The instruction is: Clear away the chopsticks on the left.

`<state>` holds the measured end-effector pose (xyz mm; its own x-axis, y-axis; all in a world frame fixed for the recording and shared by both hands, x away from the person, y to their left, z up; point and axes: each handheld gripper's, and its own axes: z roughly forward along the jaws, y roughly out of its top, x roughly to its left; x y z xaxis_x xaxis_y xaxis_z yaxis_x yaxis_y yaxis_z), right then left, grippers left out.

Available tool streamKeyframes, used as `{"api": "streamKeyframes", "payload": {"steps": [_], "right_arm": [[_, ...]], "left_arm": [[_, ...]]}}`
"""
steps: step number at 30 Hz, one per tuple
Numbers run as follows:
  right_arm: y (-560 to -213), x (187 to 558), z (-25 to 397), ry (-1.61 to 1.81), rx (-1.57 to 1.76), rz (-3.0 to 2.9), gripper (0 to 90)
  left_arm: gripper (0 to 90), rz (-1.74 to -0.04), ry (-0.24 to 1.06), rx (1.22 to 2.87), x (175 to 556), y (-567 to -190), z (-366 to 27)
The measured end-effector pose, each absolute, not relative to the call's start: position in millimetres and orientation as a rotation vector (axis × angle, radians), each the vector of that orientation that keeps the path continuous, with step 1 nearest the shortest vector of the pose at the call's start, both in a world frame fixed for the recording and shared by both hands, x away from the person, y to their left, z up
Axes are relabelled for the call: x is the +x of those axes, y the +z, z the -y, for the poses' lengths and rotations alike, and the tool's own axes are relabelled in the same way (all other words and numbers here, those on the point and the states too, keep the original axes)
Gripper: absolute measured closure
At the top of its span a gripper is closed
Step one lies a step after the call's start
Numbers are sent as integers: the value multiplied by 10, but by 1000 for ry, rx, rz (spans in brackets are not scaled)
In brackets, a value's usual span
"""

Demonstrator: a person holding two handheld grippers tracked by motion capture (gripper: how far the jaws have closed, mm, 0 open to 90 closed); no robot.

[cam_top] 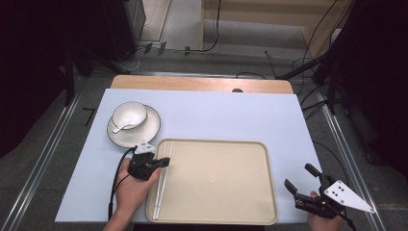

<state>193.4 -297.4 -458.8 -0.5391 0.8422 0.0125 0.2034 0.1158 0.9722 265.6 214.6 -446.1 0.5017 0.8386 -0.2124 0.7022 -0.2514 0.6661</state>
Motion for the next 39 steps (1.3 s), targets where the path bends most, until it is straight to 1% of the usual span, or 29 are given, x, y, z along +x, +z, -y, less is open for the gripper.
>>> {"api": "streamKeyframes", "payload": {"steps": [6, 10, 20, 31, 39], "right_arm": [[-4586, 1942, 2953, 1458, 1007, -1838, 131], [-4588, 1936, 2946, 1456, 1006, -1840, 131], [-4587, 1925, 2965, 1449, 1011, -1835, 130], [-4588, 1919, 2954, 1450, 1011, -1836, 131], [-4593, 1930, 2956, 1447, 1006, -1842, 131]], "left_arm": [[900, -1253, 170, 2004, 2432, -4519, -2223], [900, -1254, 161, 2014, 2356, -4545, -2230], [900, -1242, 184, 2037, 2203, -4554, -2237], [900, -1235, 151, 2046, 2152, -4587, -2236], [900, -1233, 151, 2034, 2153, -4582, -2243]]}}
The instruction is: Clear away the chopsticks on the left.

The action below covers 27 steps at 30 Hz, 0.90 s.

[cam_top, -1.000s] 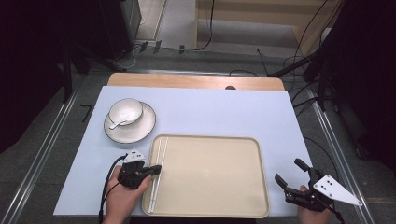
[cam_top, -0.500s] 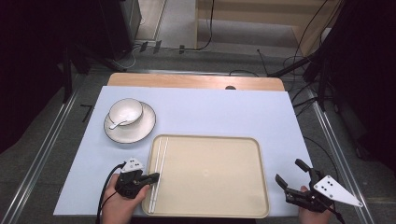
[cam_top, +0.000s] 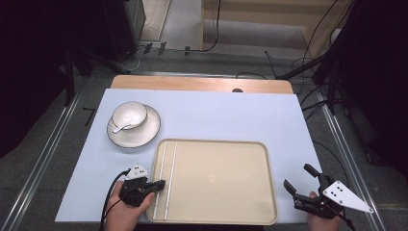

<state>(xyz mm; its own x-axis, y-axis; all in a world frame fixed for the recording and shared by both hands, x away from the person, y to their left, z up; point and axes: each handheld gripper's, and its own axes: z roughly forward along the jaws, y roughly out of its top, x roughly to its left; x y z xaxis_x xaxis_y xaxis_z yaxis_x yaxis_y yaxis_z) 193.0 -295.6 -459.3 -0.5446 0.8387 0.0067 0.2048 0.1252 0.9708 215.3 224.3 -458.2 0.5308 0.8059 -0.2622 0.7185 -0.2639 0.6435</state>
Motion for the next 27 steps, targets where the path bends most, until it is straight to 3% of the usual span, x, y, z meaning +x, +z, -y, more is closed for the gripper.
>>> {"api": "streamKeyframes", "payload": {"steps": [4, 16, 23, 27], "right_arm": [[-4593, 1929, 2953, 1448, 1002, -1843, 131], [-4594, 1921, 2948, 1443, 998, -1853, 131], [-4593, 1923, 2946, 1442, 997, -1854, 130], [-4591, 1924, 2943, 1443, 999, -1854, 131]], "left_arm": [[900, -1222, 168, 2024, 2153, -4571, -2238], [696, -1160, 197, 1963, 2201, -4497, -2283], [418, -1122, 254, 1935, 2254, -4424, -2338], [203, -1152, 238, 1915, 2295, -4378, -2386]]}}
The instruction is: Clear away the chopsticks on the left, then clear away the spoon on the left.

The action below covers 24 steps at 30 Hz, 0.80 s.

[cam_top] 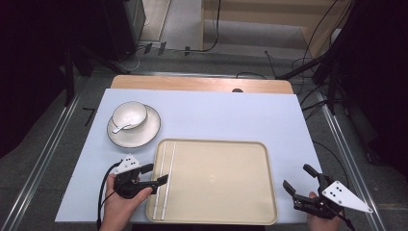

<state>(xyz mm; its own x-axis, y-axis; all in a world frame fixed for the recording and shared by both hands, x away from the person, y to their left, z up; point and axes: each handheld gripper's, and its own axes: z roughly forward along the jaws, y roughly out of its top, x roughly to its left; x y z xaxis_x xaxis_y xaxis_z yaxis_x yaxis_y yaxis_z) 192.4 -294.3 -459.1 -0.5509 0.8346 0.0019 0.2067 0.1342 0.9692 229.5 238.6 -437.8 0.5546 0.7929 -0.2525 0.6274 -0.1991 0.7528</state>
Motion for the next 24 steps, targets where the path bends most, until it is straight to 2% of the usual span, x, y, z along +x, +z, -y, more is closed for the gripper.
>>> {"api": "streamKeyframes", "payload": {"steps": [3, 4, 14, 21, 24], "right_arm": [[-4591, 1923, 2943, 1441, 999, -1854, 130], [-4592, 1923, 2943, 1442, 999, -1854, 130], [-4586, 1932, 2939, 1443, 999, -1854, 130], [-4579, 1930, 2946, 1446, 998, -1845, 131], [-4578, 1932, 2944, 1448, 996, -1849, 130]], "left_arm": [[8, -1118, 220, 1924, 2312, -4351, -2429], [0, -1118, 223, 1915, 2313, -4347, -2442], [0, -1236, 363, 1899, 2418, -4257, -2736], [0, -1291, 414, 1881, 2504, -4239, -2958], [36, -1322, 438, 1869, 2538, -4238, -3045]]}}
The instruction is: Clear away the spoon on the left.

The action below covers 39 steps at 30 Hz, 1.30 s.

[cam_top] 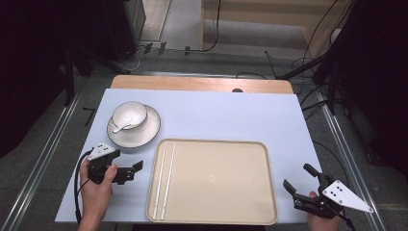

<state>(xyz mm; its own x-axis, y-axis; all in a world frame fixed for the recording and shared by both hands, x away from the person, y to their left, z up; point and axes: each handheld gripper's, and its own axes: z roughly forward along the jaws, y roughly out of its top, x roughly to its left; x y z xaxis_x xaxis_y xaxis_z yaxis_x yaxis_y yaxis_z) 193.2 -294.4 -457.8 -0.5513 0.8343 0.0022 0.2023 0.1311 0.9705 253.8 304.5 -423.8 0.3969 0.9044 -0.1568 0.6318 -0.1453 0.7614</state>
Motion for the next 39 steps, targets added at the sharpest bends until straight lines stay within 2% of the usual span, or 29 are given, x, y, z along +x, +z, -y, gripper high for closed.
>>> {"api": "streamKeyframes", "payload": {"steps": [11, 21, 28, 35, 39], "right_arm": [[-4584, 1946, 2922, 1449, 1002, -1848, 130], [-4598, 1960, 2931, 1449, 1007, -1847, 131], [-4618, 1977, 2936, 1436, 1007, -1858, 130], [-4657, 2014, 2988, 1439, 1031, -1855, 130], [-4653, 2012, 3000, 1438, 1031, -1859, 130]], "left_arm": [[202, -1392, 498, 1802, 2724, -4203, -3297], [230, -1426, 490, 1769, 2967, -4132, -3345], [380, -1482, 514, 1752, 3081, -4098, -3404], [472, -1485, 500, 1738, 3143, -4079, -3428], [493, -1497, 486, 1726, 3177, -4052, -3465]]}}
